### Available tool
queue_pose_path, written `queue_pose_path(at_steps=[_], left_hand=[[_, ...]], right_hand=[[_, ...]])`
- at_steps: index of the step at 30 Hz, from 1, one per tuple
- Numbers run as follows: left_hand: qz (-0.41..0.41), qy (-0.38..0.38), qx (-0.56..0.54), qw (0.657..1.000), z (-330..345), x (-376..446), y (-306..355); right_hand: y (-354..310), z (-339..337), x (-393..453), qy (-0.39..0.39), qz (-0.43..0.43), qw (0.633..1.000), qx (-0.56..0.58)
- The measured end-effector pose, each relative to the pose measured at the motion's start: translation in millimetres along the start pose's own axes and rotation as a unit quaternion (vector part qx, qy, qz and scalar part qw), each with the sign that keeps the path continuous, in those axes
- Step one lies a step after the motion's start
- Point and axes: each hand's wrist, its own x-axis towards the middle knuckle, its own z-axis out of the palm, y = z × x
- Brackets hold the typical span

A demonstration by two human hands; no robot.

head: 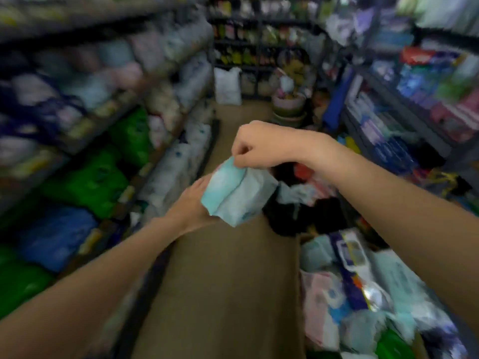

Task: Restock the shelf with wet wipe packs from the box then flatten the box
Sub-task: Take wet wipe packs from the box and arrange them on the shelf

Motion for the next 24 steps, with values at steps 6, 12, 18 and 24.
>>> queue_pose_path(at_steps=[6, 12, 18, 24], left_hand=[[0.027, 0.209, 0.282, 0.936, -211, -136, -78], [-0.114, 0.282, 0.336, 0.892, -373, -278, -44], [-0.152, 0.423, 0.273, 0.851, -444, -358, 4], [-0.289, 0.482, 0.514, 0.648, -487, -424, 17]], right_hand=[[-191, -94, 92, 0.134, -0.241, 0.937, -0.216], [-329, -184, 127, 0.398, -0.396, 0.807, -0.183], [-433, -242, 149, 0.523, -0.440, 0.730, -0.011], [-505, -260, 187, 0.410, -0.532, 0.713, 0.201]])
